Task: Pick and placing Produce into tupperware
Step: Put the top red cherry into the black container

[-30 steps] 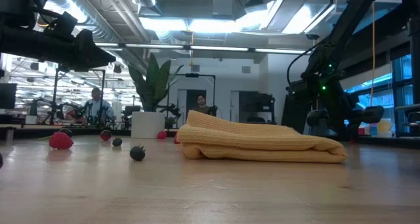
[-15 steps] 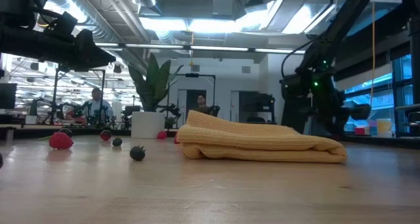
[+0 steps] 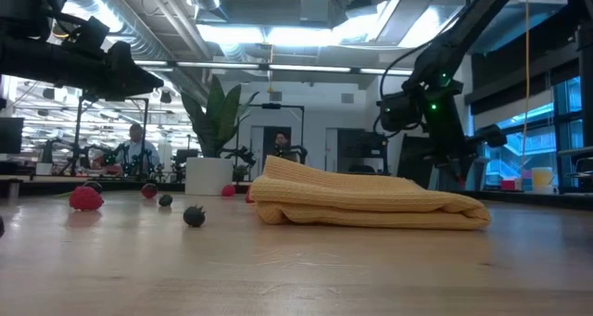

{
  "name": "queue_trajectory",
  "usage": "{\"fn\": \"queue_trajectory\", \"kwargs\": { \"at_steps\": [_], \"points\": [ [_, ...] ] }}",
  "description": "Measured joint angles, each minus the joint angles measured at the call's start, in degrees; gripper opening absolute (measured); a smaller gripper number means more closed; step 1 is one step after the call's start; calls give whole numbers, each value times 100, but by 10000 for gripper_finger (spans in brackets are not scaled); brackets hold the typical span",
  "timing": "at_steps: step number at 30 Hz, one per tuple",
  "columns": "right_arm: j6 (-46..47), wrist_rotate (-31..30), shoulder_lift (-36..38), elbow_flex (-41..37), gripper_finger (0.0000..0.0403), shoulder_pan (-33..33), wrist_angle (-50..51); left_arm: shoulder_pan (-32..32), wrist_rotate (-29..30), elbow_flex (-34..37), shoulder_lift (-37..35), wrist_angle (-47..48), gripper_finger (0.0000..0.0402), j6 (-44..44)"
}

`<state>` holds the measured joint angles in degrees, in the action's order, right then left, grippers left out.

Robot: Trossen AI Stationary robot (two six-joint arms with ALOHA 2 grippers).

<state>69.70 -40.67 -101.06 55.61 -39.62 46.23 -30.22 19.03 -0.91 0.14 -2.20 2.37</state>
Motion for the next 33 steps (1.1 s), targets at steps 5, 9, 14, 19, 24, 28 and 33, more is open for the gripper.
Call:
{"fn": "queue_trajectory", "kwargs": {
  "at_steps": [5, 9, 14, 19, 24, 28, 33],
  "points": [
    [-298, 12, 0, 0, 55, 139, -6, -2, -2, -1, 1, 1, 215, 0],
    [-998, 44, 0, 0, 58, 293, -26, 0, 0, -2, 2, 2, 215, 0],
    [-1912, 163, 0, 0, 52, 476, -248, -2, -1, 0, 1, 1, 215, 0],
    [-2215, 202, 0, 0, 50, 641, -328, -1, -2, -1, 1, 2, 215, 0],
    [-2591, 488, 0, 0, 50, 771, -346, -2, -1, -2, 2, 1, 215, 0],
    [-3127, 887, 0, 0, 50, 892, -349, -2, -2, 0, 2, 0, 215, 0],
    [-3592, 1116, 285, 0, 50, 1187, -442, -1, -2, -2, 0, 2, 215, 0]
  ]
}}
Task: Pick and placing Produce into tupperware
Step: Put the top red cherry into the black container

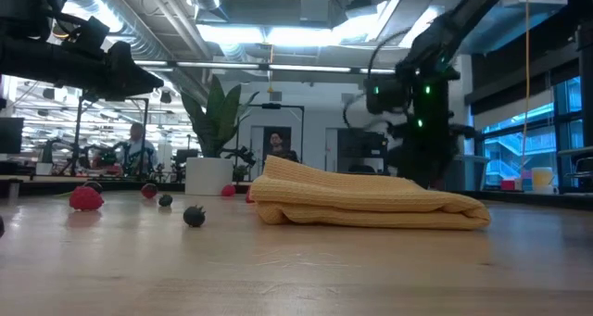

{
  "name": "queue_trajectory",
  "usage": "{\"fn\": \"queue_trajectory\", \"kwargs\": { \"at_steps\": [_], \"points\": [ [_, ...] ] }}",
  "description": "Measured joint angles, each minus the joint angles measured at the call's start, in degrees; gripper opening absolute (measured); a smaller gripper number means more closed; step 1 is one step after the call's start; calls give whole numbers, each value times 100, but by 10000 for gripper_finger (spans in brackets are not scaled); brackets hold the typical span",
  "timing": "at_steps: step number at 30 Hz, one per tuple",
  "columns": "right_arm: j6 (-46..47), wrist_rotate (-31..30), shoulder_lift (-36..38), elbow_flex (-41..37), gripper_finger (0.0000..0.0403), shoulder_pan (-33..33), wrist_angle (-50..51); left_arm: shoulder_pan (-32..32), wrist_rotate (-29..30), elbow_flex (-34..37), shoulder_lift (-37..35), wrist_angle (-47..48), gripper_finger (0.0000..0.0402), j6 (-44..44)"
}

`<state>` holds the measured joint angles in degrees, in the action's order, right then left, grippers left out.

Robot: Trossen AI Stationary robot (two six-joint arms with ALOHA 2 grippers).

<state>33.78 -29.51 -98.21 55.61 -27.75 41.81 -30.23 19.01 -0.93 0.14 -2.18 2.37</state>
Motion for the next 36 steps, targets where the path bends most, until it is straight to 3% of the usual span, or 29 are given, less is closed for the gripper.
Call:
{"fn": "queue_trajectory", "kwargs": {
  "at_steps": [8, 14, 18, 32, 36],
  "points": [
    [-231, 248, 1494, 7, 50, 839, -143, 0, -1, 1, 0, -2, 215, 0],
    [-336, 749, 2436, 7, 50, 2027, -160, -1, 1, 1, 1, 0, 215, 0],
    [113, 883, 2811, 9, 51, 2906, -180, -1, 0, 0, 2, -2, 215, 0],
    [2395, 2195, 2575, 9, 51, 5162, -222, 0, 0, 1, 0, 0, 215, 0],
    [3413, 2378, 2436, 9, 51, 5676, -225, -1, 1, 2, 2, 0, 215, 0]
  ]
}}
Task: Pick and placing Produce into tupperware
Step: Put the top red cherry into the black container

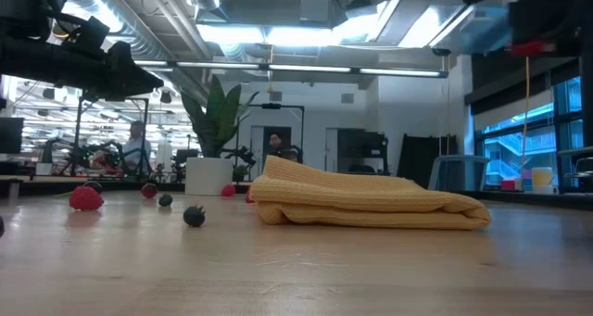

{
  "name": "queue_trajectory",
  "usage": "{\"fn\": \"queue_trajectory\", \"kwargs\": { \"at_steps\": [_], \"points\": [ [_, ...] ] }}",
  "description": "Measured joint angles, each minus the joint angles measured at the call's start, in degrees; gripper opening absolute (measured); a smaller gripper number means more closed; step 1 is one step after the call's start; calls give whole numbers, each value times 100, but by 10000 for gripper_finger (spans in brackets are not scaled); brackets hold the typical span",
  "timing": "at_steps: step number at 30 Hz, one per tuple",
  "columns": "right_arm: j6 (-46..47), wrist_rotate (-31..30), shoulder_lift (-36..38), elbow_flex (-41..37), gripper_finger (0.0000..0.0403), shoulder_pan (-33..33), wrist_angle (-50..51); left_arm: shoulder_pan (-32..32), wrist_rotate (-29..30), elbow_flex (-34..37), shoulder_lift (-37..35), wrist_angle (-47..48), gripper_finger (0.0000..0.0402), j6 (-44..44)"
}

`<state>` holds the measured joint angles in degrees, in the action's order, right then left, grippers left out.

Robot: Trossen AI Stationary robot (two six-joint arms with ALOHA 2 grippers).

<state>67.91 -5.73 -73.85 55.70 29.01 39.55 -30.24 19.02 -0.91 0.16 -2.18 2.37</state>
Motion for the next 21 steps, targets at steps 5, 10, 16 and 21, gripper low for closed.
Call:
{"fn": "queue_trajectory", "kwargs": {
  "at_steps": [5, 10, 16, 21],
  "points": [
    [1070, 5, -189, 0, 51, 514, 7, 0, 0, -1, -1, -2, 215, 0],
    [1899, 14, -522, 0, 51, 850, 145, 2, 0, 0, 0, -2, 215, 0],
    [2411, 293, -946, 0, 51, 1072, 120, 0, 0, -1, -2, -2, 215, 0],
    [2909, 598, -1098, 0, 51, 1309, 134, 2, -1, -1, -1, -2, 215, 0]
  ]
}}
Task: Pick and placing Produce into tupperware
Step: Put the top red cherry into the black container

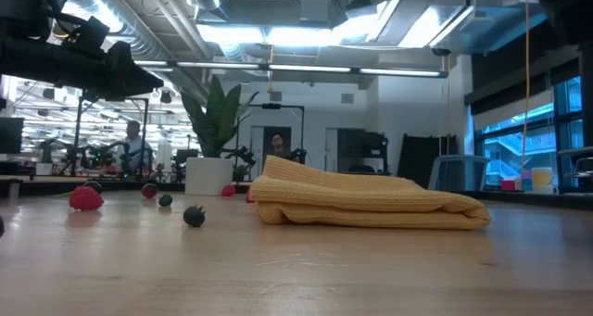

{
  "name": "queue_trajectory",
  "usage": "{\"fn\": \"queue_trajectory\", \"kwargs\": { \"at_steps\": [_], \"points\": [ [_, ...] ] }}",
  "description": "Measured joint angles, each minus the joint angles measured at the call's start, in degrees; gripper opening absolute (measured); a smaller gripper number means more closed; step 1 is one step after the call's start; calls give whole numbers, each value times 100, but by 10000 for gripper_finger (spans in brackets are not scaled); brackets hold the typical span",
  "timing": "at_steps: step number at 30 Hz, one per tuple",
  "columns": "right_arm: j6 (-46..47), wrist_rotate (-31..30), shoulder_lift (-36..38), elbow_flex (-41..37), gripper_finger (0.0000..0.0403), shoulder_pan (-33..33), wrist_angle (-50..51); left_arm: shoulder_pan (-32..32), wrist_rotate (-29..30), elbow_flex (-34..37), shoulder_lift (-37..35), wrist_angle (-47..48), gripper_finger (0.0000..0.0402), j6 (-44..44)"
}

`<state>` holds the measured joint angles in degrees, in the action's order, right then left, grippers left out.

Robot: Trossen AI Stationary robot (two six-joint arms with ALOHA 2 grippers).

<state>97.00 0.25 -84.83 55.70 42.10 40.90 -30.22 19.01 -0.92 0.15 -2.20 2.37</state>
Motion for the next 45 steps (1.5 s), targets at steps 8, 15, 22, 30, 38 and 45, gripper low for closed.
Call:
{"fn": "queue_trajectory", "kwargs": {
  "at_steps": [8, 15, 22, 30, 38, 45],
  "points": [
    [1066, -58, -25, 0, 51, 140, 308, -2, 0, -1, 1, -2, 215, 0],
    [1078, -59, -110, 0, 51, 140, 510, -2, 0, -1, 0, -2, 215, 0],
    [1074, -59, -110, 0, 70, 138, 565, -2, 1, 1, 1, -2, 215, 0],
    [1065, -57, -110, 0, 149, 138, 637, 0, 1, -1, 1, -4, 215, -1],
    [1051, 22, 154, 0, 201, -84, 655, -1, -1, 0, 1, -69, 215, -4],
    [171, -875, 650, 0, 206, -830, 1291, -2, -1, -1, -1, -188, 215, -7]
  ]
}}
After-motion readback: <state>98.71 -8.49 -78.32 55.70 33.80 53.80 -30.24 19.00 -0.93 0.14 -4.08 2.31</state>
